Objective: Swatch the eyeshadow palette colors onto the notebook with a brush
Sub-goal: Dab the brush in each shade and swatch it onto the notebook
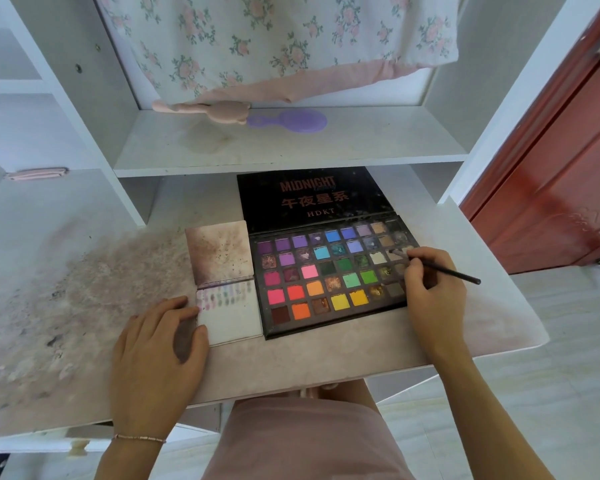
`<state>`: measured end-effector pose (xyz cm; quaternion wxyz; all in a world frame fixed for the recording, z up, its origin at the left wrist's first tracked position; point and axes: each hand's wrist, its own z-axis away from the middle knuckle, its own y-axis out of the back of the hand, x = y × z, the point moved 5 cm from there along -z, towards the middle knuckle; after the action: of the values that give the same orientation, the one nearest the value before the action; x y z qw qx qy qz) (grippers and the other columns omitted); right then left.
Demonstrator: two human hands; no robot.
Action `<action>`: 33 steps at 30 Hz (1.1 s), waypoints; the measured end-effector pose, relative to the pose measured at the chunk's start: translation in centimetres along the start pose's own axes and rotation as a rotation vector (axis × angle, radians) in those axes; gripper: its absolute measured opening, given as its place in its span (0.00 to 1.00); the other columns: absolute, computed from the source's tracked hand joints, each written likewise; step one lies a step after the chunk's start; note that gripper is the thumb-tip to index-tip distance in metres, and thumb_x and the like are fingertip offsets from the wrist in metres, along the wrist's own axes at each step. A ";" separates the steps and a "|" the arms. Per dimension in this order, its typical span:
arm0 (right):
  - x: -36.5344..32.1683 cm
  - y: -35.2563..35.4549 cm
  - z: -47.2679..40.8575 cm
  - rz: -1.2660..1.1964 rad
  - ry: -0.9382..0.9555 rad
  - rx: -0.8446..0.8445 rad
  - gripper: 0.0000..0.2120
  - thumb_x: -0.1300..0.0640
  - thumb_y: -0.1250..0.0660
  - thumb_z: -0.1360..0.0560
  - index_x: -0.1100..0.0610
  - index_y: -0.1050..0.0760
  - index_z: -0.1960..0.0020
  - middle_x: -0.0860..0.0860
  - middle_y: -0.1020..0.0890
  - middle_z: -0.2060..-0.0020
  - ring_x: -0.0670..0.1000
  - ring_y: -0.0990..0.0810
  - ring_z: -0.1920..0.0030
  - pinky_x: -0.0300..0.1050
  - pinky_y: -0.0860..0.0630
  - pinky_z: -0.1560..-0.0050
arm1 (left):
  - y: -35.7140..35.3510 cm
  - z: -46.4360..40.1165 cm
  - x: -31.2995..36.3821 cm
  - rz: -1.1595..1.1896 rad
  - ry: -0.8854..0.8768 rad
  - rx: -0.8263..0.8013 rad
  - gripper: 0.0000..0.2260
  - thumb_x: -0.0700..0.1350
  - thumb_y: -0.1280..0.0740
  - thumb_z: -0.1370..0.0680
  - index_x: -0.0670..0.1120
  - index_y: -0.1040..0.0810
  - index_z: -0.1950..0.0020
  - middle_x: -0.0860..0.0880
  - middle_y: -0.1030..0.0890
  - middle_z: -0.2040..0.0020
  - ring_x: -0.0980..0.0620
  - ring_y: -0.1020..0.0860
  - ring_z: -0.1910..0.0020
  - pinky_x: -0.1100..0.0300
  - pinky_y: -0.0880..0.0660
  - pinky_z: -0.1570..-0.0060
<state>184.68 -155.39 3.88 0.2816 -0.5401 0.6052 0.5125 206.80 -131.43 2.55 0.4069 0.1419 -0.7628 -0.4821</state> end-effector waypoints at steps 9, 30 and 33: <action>-5.4 -6.6 4.9 -0.114 0.192 -0.325 0.10 0.64 0.41 0.27 0.50 0.28 0.54 0.44 0.23 0.59 0.41 0.24 0.58 0.30 0.27 0.60 | 0.1 0.0 0.0 -0.014 -0.029 0.014 0.18 0.53 0.42 0.29 0.44 0.20 0.50 0.46 0.20 0.44 0.41 0.23 0.46 0.38 0.30 0.42; -6.4 -12.4 7.1 -0.007 0.167 -0.497 0.17 0.63 0.38 0.26 0.41 0.34 0.61 0.42 0.26 0.70 0.39 0.25 0.66 0.28 0.31 0.70 | 0.0 0.1 -0.2 -0.030 -0.069 0.052 0.18 0.53 0.44 0.29 0.45 0.19 0.51 0.47 0.20 0.46 0.44 0.22 0.46 0.45 0.31 0.39; -6.4 -12.5 7.1 0.018 0.168 -0.508 0.16 0.62 0.38 0.26 0.41 0.35 0.61 0.41 0.26 0.69 0.39 0.25 0.64 0.29 0.30 0.69 | -0.1 0.1 -0.3 -0.026 -0.065 0.053 0.19 0.53 0.44 0.29 0.45 0.19 0.51 0.48 0.20 0.46 0.44 0.22 0.45 0.45 0.33 0.37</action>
<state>196.61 -145.13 3.35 0.0810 -0.6287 0.4833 0.6038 206.92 -131.26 2.32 0.3718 0.1469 -0.7861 -0.4714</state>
